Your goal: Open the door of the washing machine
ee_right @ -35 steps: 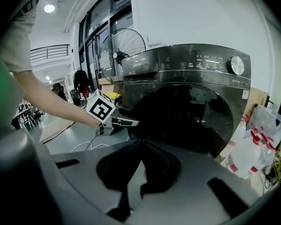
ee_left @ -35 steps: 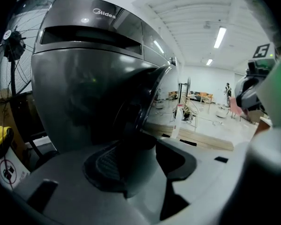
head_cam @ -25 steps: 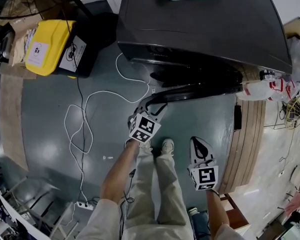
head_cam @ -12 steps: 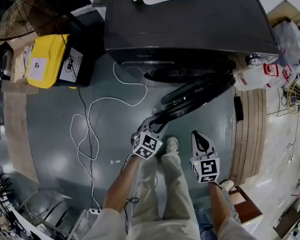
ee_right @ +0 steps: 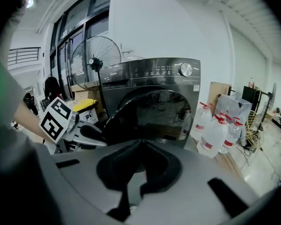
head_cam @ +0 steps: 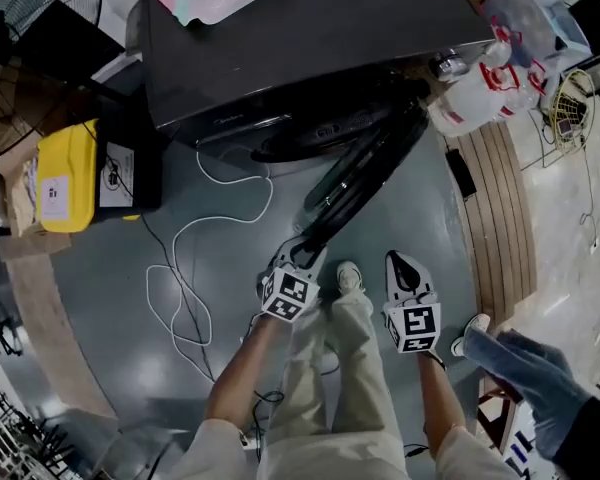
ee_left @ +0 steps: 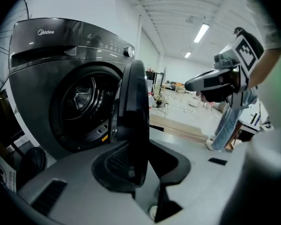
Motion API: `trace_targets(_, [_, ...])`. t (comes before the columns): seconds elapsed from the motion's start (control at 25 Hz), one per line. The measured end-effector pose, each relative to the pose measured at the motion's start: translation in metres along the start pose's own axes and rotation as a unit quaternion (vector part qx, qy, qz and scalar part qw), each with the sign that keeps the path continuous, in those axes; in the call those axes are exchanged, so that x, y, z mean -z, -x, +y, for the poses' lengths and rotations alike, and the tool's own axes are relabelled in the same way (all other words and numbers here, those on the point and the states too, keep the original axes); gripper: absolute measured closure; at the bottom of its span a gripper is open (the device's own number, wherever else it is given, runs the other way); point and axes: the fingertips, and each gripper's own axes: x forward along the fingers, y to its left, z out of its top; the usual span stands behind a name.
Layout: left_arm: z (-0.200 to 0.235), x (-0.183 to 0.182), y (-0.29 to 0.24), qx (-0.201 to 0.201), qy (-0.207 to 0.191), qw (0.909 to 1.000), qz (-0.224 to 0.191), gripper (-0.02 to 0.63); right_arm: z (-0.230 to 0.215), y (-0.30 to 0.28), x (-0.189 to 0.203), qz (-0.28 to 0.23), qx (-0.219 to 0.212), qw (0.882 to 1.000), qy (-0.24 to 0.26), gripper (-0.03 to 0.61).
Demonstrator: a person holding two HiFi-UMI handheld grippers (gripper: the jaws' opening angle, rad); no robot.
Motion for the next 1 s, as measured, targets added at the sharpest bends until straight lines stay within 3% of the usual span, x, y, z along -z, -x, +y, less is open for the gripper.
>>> trace_targets(0.56, [-0.067, -0.003, -0.008, 0.097, -0.035, 0.9943, 0.028, 0.512, -0.031, 0.053, 0.024, -0.002, 0.108, 0.992, -0.069, 0.581])
trace_targets(1.0, [-0.14, -0.016, -0.032, 0.127, -0.047, 0.9898, 0.043, 0.498, -0.069, 0.11, 0.068, 0.008, 0.159, 0.981, -0.114, 0.58])
